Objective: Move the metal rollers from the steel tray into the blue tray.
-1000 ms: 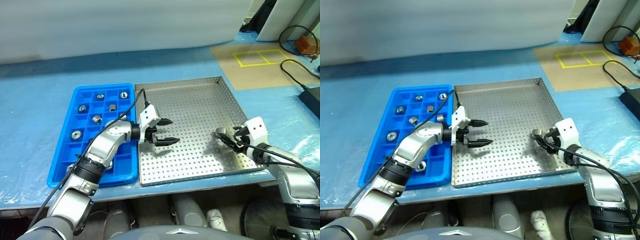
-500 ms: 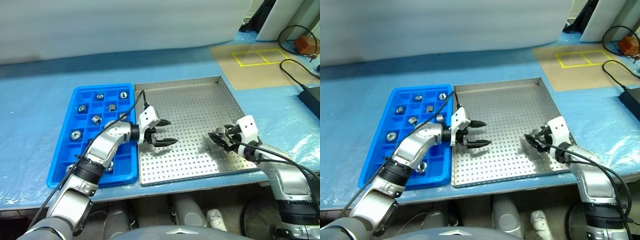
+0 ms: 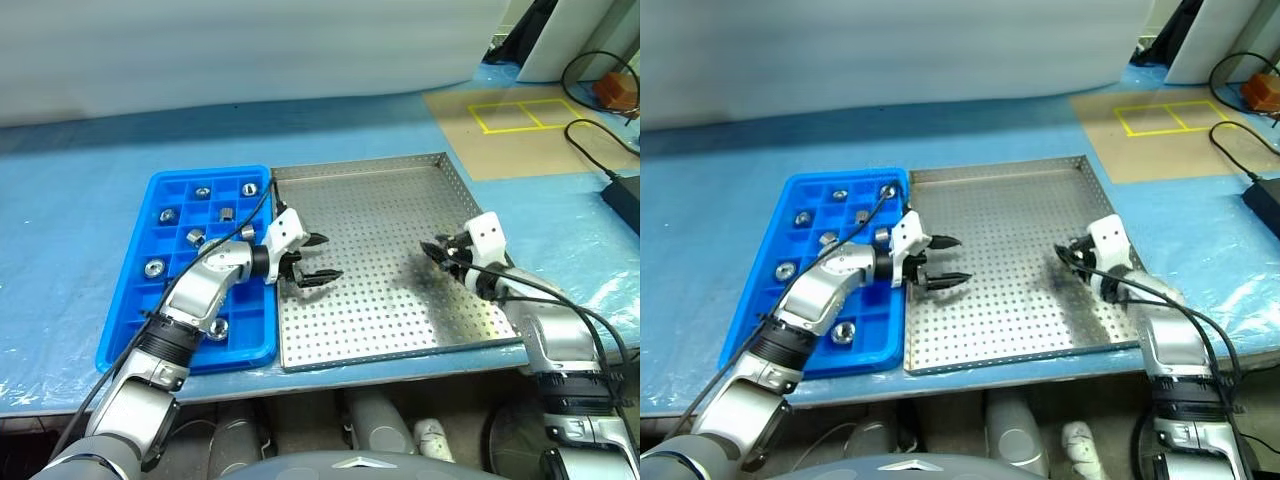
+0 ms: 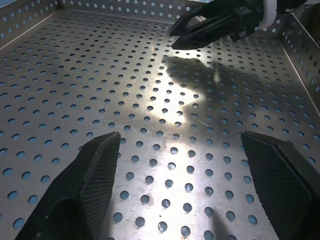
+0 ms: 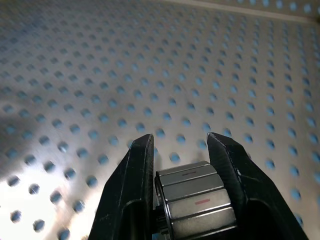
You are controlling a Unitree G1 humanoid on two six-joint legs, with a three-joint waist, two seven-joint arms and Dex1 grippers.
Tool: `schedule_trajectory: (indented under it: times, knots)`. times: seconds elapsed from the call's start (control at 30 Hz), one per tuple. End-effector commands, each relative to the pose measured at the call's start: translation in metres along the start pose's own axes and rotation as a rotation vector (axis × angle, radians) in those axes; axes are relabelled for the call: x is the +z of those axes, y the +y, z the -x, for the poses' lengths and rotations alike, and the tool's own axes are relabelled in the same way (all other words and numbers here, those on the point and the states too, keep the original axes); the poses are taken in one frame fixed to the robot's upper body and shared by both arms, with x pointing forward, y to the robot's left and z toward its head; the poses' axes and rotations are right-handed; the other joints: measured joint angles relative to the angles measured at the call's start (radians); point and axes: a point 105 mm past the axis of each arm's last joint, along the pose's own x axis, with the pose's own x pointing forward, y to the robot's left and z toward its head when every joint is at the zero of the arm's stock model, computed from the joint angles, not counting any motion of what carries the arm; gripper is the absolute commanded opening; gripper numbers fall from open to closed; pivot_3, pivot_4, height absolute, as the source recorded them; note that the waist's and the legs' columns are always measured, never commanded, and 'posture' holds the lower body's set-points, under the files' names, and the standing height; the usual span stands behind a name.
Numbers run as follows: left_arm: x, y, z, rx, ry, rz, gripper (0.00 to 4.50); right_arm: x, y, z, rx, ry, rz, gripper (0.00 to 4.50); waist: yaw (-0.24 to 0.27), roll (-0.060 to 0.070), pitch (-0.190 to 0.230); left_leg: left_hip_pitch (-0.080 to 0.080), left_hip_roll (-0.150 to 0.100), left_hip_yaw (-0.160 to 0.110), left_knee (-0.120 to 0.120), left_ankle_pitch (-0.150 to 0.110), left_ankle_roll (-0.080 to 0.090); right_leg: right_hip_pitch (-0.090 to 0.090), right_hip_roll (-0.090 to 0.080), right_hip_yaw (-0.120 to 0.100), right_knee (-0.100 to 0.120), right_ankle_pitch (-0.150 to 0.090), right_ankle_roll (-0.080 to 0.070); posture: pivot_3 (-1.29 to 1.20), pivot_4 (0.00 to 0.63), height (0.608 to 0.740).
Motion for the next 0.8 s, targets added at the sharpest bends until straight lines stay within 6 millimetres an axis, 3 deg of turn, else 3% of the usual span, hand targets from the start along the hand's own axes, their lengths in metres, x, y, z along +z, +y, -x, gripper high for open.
schedule_trajectory:
  times: [0.03,0.23,0.4,0.6,0.8]
  knots:
    - [0.019,0.013,0.021,0.092,-0.085,0.008,4.09,0.047,0.029,-0.016,0.131,-0.153,0.033,1.25,0.006,0.000,0.000,0.000,0.000,0.000,0.000,0.000,0.000,-0.001,0.000,0.000,0.001,0.000,0.000,-0.26,0.150,0.740]
    - [0.026,0.027,0.069,0.355,-0.167,0.070,4.09,0.072,0.097,-0.039,0.509,-0.197,0.019,1.25,0.083,0.000,0.000,-0.002,0.002,0.000,-0.001,0.002,-0.003,-0.006,0.000,0.000,0.006,0.000,-0.001,-0.02,0.150,0.740]
    - [0.014,0.010,0.116,0.549,-0.125,0.108,4.09,0.073,0.136,-0.053,0.750,-0.169,0.107,1.25,0.200,-0.001,0.001,-0.004,0.003,0.001,-0.004,0.004,-0.003,-0.010,0.000,0.000,0.007,0.000,-0.002,0.18,0.150,0.740]
    - [0.007,-0.006,0.145,0.694,-0.078,0.119,4.09,0.073,0.163,-0.055,0.939,-0.140,0.188,1.25,0.323,-0.001,0.002,-0.005,0.002,0.001,-0.005,0.002,-0.007,-0.010,-0.001,0.000,0.007,-0.001,-0.003,0.28,0.150,0.740]
    - [0.006,-0.010,0.152,0.725,-0.060,0.116,4.09,0.053,0.174,-0.049,1.076,-0.052,0.222,1.25,0.356,-0.002,0.002,0.003,0.002,0.001,-0.007,0.004,-0.010,-0.004,-0.001,0.001,0.008,-0.001,-0.002,0.30,0.150,0.740]
